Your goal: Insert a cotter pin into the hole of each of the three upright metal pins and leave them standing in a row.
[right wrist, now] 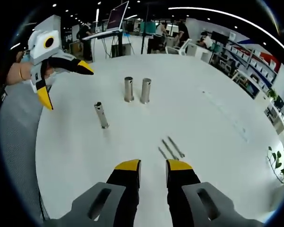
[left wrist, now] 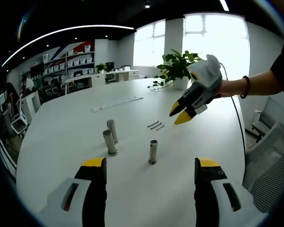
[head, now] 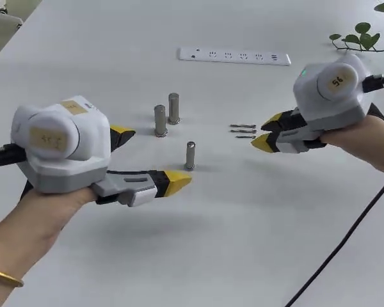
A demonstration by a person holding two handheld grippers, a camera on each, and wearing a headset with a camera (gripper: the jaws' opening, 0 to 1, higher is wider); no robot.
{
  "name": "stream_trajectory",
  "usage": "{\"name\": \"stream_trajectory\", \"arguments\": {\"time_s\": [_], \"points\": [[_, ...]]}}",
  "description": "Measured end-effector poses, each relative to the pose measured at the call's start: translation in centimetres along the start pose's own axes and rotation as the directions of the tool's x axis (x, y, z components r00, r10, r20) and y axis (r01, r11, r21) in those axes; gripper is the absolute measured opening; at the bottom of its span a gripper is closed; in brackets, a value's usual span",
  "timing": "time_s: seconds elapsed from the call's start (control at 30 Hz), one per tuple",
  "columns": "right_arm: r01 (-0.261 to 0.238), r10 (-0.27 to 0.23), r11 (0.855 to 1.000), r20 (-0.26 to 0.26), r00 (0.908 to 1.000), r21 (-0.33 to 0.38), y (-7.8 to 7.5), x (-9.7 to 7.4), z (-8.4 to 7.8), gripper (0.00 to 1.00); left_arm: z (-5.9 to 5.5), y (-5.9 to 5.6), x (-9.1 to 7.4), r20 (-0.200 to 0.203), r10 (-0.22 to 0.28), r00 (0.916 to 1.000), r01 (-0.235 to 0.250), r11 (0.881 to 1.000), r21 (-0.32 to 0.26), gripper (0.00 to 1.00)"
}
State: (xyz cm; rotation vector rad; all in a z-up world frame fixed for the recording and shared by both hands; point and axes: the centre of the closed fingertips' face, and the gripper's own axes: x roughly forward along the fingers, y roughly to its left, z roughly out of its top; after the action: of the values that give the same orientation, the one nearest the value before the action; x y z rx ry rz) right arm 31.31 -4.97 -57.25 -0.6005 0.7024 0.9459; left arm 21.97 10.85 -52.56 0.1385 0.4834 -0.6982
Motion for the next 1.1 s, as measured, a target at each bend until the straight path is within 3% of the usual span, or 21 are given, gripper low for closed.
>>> {"name": "stream_trajectory", "arguments": {"time_s": [0.37, 0.57, 0.8, 1.1], "points": [[-0.047, 0.041, 0.996, -0.08, 0.996, -0.069, -0.5, 1.4, -0.3, 0.06, -0.7, 0.7, -1.1, 0.021, 0.062, 0.9978, -0.061, 0.995, -0.075, 0.73], [-0.073, 0.054, 0.989, -0.143, 0.9883, -0.128, -0.7, 2.2, -0.8, 0.05, -1.2, 1.0, -1.6, 0.013, 0.08, 0.9967, -0.079, 0.994, -0.074, 0.73], [-0.101, 0.044, 0.963, -0.224, 0.9737, -0.249, -1.1, 3.2, -1.8, 0.03, -1.4, 1.3, -2.1, 0.011, 0.097, 0.9952, -0.096, 0.993, -0.064, 0.72], [-0.139, 0.083, 0.963, -0.239, 0.9675, -0.232, -1.6, 3.7, -1.9, 0.03, -2.0, 1.2, -2.3, -0.001, 0.09, 0.996, -0.089, 0.994, -0.068, 0.68]]}}
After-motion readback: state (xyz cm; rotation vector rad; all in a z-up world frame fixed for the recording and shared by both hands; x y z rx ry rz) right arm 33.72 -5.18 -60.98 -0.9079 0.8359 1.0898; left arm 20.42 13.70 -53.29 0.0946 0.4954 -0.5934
